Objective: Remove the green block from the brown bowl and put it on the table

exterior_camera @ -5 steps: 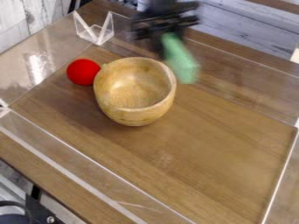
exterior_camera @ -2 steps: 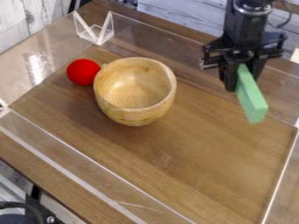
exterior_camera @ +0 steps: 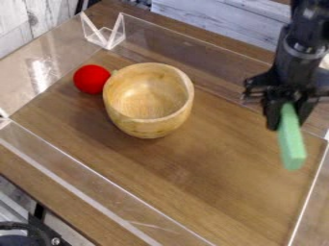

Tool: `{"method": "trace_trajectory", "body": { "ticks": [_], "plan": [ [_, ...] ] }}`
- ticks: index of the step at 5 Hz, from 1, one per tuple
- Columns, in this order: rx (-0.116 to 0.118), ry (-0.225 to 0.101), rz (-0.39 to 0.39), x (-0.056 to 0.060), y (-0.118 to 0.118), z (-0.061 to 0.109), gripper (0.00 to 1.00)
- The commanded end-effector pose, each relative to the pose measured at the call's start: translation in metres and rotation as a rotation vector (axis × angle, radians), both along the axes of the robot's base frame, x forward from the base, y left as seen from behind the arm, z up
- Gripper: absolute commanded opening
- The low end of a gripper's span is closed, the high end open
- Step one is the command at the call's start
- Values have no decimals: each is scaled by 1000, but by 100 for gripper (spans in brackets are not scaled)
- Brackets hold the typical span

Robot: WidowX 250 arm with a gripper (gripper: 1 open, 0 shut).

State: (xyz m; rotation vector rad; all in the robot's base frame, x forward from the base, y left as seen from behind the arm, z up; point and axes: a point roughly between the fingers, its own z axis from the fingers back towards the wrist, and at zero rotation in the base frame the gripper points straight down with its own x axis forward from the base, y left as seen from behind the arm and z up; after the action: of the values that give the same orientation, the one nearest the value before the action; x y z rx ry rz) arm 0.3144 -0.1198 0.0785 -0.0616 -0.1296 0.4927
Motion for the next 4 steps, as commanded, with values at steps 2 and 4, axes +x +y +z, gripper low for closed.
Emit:
{"method": "trace_trajectory", "body": {
  "ticks": [2,4],
  "plan": [
    [41,-85,-214,3,-1,-1,0],
    [64,-110,-375,-5,-5,-9,0]
  ]
}}
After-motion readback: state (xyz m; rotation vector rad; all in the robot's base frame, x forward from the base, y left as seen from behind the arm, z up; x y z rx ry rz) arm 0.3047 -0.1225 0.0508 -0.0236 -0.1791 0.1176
